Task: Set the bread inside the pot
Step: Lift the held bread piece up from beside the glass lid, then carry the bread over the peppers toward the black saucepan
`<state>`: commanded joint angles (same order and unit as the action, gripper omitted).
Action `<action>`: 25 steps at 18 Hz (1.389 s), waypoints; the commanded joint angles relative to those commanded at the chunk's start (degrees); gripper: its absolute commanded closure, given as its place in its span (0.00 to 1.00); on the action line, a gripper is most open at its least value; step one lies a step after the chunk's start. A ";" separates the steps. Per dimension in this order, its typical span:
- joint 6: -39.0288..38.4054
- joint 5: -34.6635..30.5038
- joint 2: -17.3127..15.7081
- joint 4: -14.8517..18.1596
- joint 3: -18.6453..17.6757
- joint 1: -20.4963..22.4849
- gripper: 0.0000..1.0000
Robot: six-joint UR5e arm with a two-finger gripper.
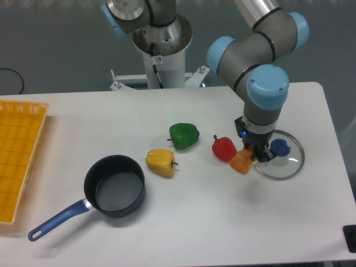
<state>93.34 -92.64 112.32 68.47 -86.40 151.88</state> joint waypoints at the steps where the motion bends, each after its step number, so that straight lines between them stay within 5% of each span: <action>1: 0.00 0.09 0.00 0.00 0.00 0.00 0.58; 11: -2.97 0.18 -0.53 0.26 -0.88 -0.96 0.58; 25: -27.93 0.61 -1.14 0.26 -3.16 -18.80 0.58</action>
<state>65.41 -92.02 111.18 68.73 -89.56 133.08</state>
